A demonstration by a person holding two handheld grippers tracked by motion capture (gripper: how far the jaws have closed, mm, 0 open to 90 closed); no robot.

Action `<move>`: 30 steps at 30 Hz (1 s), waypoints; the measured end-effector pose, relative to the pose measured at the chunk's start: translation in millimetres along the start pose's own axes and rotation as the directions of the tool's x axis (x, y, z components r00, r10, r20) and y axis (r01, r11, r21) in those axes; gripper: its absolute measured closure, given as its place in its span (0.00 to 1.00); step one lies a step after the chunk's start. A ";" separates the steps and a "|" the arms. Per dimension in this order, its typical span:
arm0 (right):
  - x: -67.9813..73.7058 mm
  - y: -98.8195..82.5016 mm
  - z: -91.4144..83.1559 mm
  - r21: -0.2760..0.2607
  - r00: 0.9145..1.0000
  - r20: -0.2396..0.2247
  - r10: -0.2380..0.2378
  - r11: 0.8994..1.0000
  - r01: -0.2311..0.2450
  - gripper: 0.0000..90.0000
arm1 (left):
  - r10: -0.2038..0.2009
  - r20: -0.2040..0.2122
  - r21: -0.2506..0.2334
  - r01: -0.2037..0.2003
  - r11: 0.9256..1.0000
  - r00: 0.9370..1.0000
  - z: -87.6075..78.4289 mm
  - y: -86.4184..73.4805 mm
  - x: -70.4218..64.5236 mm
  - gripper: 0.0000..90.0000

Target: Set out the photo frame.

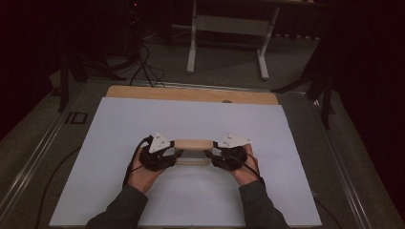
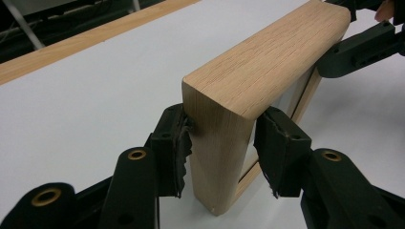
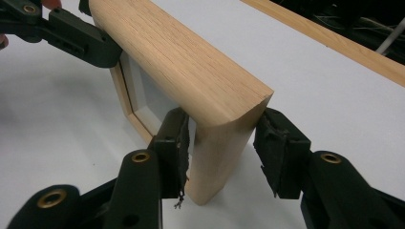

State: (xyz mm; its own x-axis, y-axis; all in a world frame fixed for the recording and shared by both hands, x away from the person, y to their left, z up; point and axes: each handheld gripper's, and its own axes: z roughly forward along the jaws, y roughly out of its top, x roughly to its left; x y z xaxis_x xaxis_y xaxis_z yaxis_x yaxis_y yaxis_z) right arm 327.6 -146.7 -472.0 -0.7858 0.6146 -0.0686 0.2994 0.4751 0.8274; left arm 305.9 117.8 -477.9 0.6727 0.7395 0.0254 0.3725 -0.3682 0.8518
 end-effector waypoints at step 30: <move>-8.9 17.0 25.6 0.005 1.000 0.004 0.018 1.000 -0.018 0.61 | -0.078 -0.016 -0.028 0.078 0.997 0.997 10.5 -1.3 25.2 0.59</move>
State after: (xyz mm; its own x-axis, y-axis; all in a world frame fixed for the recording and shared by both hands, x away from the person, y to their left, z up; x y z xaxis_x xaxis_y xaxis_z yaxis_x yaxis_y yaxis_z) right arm 353.6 -127.9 -471.6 -0.7779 0.6259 -0.0558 0.3167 0.4671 0.8255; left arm 329.1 131.0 -483.9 0.6311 0.7750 -0.0330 0.4061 -0.2938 0.8653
